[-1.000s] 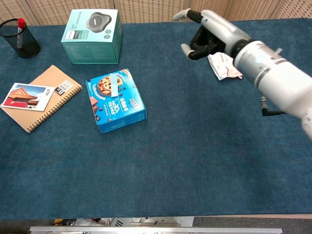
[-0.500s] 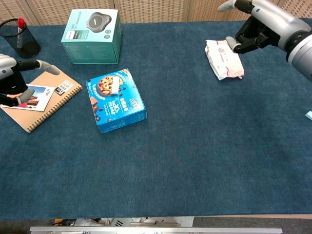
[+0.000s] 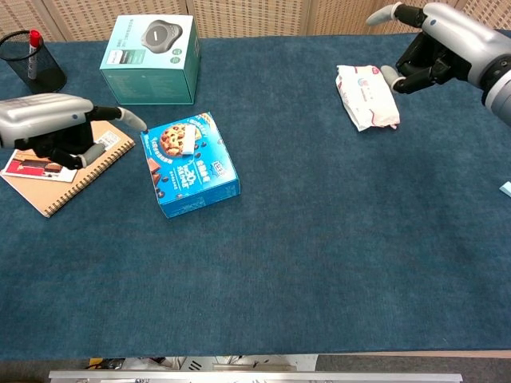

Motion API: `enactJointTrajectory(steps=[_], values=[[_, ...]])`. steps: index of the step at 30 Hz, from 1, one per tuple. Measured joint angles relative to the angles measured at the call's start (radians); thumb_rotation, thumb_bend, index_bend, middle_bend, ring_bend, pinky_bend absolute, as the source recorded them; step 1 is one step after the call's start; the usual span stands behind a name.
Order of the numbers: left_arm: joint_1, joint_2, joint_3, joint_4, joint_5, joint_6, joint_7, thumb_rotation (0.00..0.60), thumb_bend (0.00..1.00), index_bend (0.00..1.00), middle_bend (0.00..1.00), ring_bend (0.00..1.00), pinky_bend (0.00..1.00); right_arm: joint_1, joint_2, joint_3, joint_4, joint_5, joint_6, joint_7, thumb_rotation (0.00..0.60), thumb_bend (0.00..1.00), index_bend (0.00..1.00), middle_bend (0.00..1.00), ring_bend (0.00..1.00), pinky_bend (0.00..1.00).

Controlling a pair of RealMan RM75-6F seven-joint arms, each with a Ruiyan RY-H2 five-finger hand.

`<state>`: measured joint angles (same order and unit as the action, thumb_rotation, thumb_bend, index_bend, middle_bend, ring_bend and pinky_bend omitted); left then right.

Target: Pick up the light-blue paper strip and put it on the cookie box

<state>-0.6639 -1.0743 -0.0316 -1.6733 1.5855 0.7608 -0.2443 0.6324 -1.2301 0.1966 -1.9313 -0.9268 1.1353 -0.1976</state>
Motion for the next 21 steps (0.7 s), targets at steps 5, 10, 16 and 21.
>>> enactJointTrajectory(steps=[5, 10, 16, 21], values=[[-0.056, -0.041, -0.023, 0.012, -0.042, -0.058, 0.015, 0.6, 0.95, 0.15, 1.0, 1.0, 0.97, -0.007, -0.006, -0.002, 0.014, 0.003, -0.011, 0.006, 0.6, 0.45, 0.17, 1.0, 1.0, 1.0], [-0.106, -0.084, -0.041, 0.028, -0.099, -0.118, 0.052, 0.6, 0.94, 0.15, 1.0, 1.0, 0.97, -0.018, -0.006, -0.005, 0.027, 0.0, -0.022, 0.024, 0.6, 0.45, 0.17, 1.0, 1.0, 1.0], [-0.158, -0.127, -0.048, 0.044, -0.2, -0.194, 0.136, 0.6, 0.95, 0.16, 1.0, 1.0, 0.97, -0.038, 0.002, -0.007, 0.039, -0.018, -0.026, 0.052, 0.6, 0.45, 0.17, 1.0, 1.0, 1.0], [-0.185, -0.151, -0.043, 0.05, -0.284, -0.221, 0.216, 0.6, 0.94, 0.15, 1.0, 1.0, 0.97, -0.052, 0.008, -0.008, 0.051, -0.032, -0.033, 0.079, 0.6, 0.45, 0.17, 1.0, 1.0, 1.0]])
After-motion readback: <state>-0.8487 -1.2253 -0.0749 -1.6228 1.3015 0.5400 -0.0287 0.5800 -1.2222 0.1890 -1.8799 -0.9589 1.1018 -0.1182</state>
